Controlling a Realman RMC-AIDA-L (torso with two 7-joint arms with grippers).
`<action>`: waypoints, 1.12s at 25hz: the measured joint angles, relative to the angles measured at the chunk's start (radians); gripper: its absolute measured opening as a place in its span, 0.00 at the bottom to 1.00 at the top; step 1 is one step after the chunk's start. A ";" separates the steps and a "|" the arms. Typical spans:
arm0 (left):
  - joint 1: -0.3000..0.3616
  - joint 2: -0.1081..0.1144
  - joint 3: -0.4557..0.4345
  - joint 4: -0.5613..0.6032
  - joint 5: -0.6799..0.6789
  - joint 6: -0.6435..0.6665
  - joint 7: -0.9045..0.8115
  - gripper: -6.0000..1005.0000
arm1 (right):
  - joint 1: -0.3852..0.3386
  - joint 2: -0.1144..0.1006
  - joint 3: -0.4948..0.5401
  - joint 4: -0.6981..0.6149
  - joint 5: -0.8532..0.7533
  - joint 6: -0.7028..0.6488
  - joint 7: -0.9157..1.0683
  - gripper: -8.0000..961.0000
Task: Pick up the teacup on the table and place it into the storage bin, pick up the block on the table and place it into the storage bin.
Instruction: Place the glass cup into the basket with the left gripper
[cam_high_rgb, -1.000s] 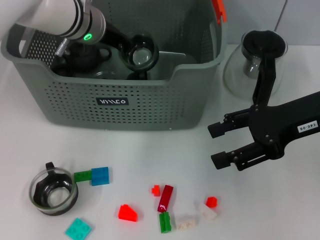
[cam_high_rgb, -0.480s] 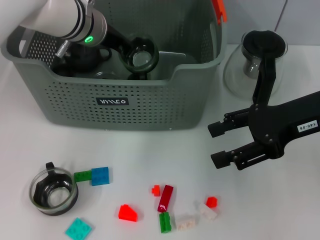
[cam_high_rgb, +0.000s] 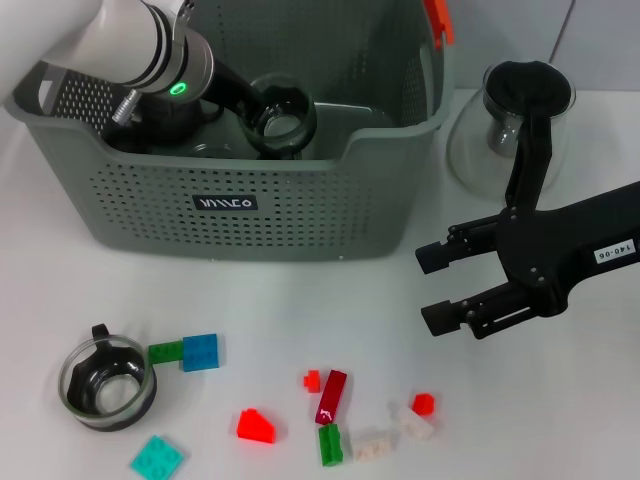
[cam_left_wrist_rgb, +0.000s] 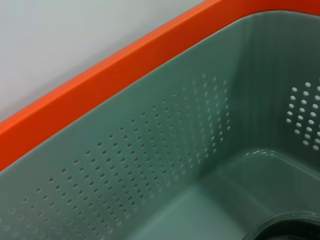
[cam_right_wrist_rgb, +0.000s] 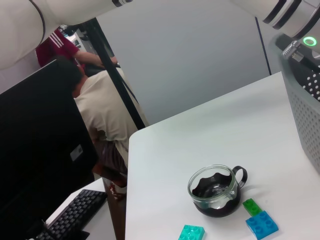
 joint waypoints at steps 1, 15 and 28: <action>0.000 0.000 0.000 0.001 0.000 -0.002 0.001 0.05 | 0.000 0.000 0.000 0.000 0.000 0.000 0.000 0.89; 0.004 0.000 0.022 0.002 0.000 -0.004 -0.002 0.11 | 0.000 0.000 0.005 0.000 0.001 0.001 -0.006 0.89; 0.008 0.000 0.024 0.001 0.001 0.000 -0.001 0.26 | -0.005 0.000 0.011 0.000 0.001 0.001 -0.008 0.89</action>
